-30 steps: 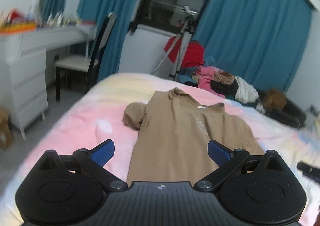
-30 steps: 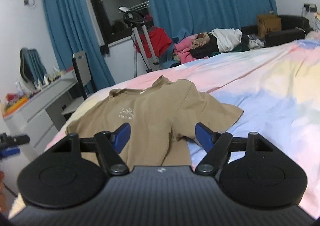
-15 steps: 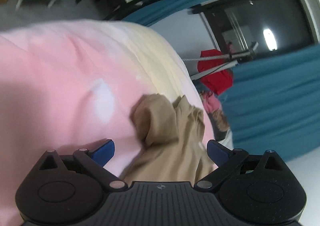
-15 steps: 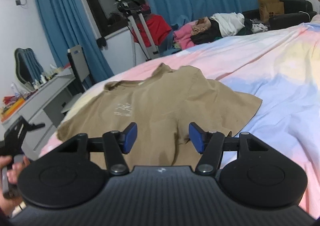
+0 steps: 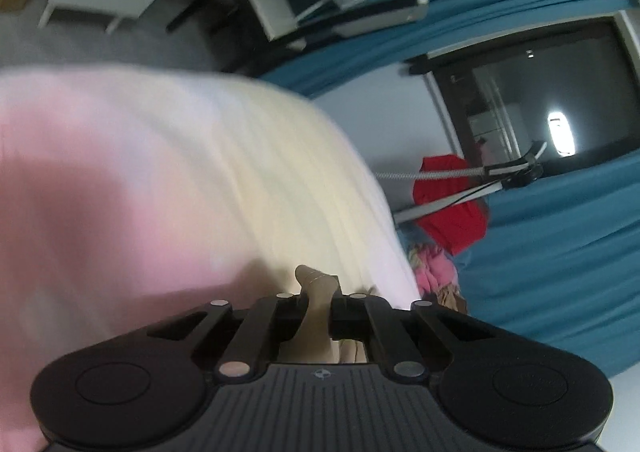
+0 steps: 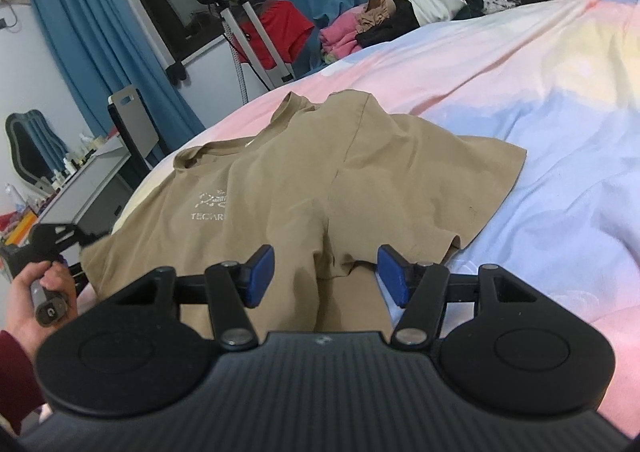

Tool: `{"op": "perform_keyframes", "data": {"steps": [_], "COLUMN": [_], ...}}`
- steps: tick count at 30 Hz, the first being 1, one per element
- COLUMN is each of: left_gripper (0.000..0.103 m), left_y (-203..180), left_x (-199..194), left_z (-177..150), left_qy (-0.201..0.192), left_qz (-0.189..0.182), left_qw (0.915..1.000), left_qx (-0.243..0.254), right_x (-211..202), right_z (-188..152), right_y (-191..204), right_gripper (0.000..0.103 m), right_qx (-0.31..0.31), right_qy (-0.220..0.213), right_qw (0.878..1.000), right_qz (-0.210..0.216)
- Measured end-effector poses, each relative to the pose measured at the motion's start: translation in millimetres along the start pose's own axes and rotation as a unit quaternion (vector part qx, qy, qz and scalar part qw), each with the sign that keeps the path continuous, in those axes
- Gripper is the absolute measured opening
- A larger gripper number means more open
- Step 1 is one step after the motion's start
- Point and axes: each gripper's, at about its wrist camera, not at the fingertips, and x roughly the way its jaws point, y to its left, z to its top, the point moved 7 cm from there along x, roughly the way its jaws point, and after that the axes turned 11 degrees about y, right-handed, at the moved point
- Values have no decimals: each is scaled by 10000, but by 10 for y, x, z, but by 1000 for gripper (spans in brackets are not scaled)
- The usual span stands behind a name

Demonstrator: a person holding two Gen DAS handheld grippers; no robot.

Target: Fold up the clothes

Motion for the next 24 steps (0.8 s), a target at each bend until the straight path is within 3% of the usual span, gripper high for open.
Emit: {"op": "perform_keyframes", "data": {"steps": [3, 8, 13, 15, 16, 19, 21, 24], "left_gripper": [4, 4, 10, 22, 37, 63, 70, 71], "left_y": [-218, -478, -282, -156, -104, 42, 180, 397], "left_x": [-243, -667, -476, -477, -526, -703, -859, -1016], "left_z": [86, 238, 250, 225, 209, 173, 164, 139], "left_qy": [-413, -983, -931, -852, -876, -876, -812, -637], "left_qz": [118, 76, 1470, 1502, 1502, 1388, 1243, 915], "left_qw": [9959, 9796, 9609, 9648, 9660, 9728, 9806, 9918], "left_qx": [797, 1749, 2153, 1984, 1915, 1637, 1279, 631], "right_x": [-29, -26, -9, 1, 6, 19, 21, 12], "right_z": [8, -8, -17, -22, -23, -16, -13, -17], "right_y": [18, 55, 64, 61, 57, 50, 51, 42], "right_gripper": [61, 61, 61, 61, 61, 61, 61, 61], "right_qx": [-10, -71, -144, -164, -168, -133, -102, -47], "right_qy": [-39, -31, -19, -13, -8, 12, 21, 47], "right_qw": [10000, 10000, 9999, 9998, 9998, 9999, 9999, 10000], "right_qz": [-5, -14, -57, -78, -84, -50, -18, 38]}}
